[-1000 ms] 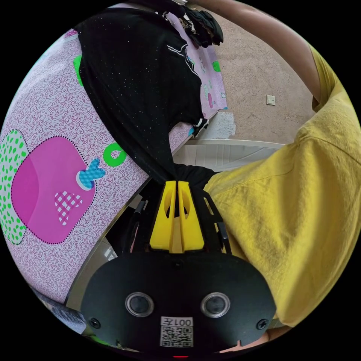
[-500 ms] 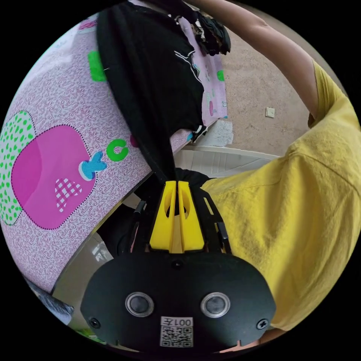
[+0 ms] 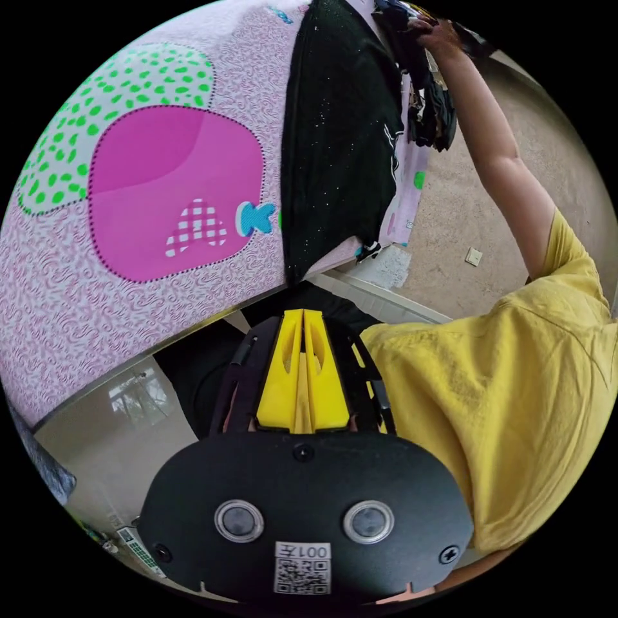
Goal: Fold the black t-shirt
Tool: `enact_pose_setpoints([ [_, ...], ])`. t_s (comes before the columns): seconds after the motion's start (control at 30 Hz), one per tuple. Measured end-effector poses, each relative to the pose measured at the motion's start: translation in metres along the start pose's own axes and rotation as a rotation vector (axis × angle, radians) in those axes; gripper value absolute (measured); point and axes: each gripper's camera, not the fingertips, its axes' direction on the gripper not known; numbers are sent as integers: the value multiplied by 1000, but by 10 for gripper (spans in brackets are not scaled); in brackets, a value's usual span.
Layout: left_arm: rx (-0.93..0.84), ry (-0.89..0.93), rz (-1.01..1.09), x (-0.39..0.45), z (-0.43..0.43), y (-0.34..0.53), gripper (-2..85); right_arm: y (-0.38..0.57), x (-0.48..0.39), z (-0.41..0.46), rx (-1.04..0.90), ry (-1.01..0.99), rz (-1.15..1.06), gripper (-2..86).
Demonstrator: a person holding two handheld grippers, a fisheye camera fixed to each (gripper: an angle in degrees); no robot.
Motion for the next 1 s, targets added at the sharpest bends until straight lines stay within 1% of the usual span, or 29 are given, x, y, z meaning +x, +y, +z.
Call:
enact_pose_setpoints([
  [0.07, 13, -24, 11, 2, -6, 12, -13, 39, -9, -22, 33, -141, 53, 18],
  [0.13, 52, -68, 53, 12, -20, 25, -13, 75, -24, -36, 40, -190, 48, 13],
  [0.2, 79, -130, 122, 25, -30, 30, -12, 111, -42, -47, 3, -165, 58, 10],
  [0.27, 101, -211, 216, 41, -39, 27, -13, 163, -64, -65, -50, -80, 115, 9],
  [0.3, 115, -258, 275, 52, -43, 20, -13, 177, -67, -70, -55, -70, 148, 8],
  [0.33, 138, -290, 328, 64, -46, 11, -13, 206, -73, -81, -70, -51, 233, 8],
  [0.37, 153, -296, 356, 71, -47, 6, -13, 237, -78, -95, -80, -17, 342, 7],
  [0.4, 180, -291, 406, 84, -47, -5, -13, 253, -80, -102, -80, -2, 405, 7],
  [0.47, 218, -280, 473, 104, -44, -22, -13, 315, -88, -134, -61, 70, 637, 6],
  [0.5, 232, -290, 503, 116, -38, -32, -13, 330, -91, -142, -51, 91, 695, 6],
  [0.57, 219, -320, 542, 130, -25, -46, -13, 384, -98, -170, -33, 190, 887, 5],
  [0.6, 195, -361, 569, 139, -14, -54, -13, 394, -100, -177, -29, 231, 918, 5],
  [0.67, 150, -434, 607, 147, 3, -61, -13, 430, -106, -198, -53, 381, 1010, 5],
  [0.73, 87, -523, 614, 153, 25, -63, -13, 452, -106, -203, -87, 439, 1056, 5],
  [0.77, 76, -541, 618, 154, 29, -62, -13, 464, -105, -203, -99, 452, 1064, 4],
  [0.87, 16, -661, 620, 156, 50, -52, -13, 485, -98, -190, -131, 371, 1021, 4],
  [0.9, -6, -729, 618, 158, 55, -47, -13, 489, -97, -187, -144, 357, 1007, 4],
  [0.93, 12, -745, 647, 162, 56, -39, -13, 497, -96, -180, -185, 332, 977, 4],
  [0.97, 7, -760, 647, 164, 56, -37, -13, 506, -97, -174, -241, 329, 945, 4],
  [1.0, 6, -781, 623, 169, 55, -34, -12, 510, -99, -173, -256, 331, 918, 4],
])
